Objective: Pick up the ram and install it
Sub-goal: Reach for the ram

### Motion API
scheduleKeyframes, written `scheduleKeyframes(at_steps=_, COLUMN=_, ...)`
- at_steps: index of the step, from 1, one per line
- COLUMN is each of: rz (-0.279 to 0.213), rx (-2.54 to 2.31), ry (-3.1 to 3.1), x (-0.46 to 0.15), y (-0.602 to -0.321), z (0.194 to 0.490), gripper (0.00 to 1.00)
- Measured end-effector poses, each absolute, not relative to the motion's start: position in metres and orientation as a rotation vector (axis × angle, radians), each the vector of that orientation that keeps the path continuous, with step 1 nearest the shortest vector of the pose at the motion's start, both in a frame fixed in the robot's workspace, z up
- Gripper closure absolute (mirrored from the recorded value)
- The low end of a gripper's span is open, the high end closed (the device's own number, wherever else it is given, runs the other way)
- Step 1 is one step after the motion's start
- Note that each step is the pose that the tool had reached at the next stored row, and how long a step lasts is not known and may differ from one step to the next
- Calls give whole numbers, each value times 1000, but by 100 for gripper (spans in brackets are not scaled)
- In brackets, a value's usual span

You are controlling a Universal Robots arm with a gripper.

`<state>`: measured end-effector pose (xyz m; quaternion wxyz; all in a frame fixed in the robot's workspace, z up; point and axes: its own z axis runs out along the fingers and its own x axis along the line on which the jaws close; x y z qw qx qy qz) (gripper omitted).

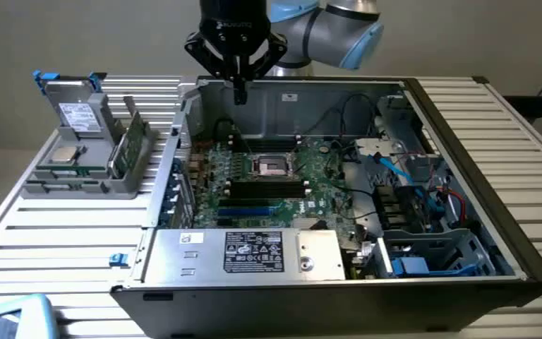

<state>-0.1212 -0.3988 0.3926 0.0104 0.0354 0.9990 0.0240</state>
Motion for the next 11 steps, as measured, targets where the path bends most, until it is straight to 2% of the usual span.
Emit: scheduleKeyframes(at_steps=11, rz=75, rx=110, ry=3118, x=-121, y=-399, z=393, gripper=89)
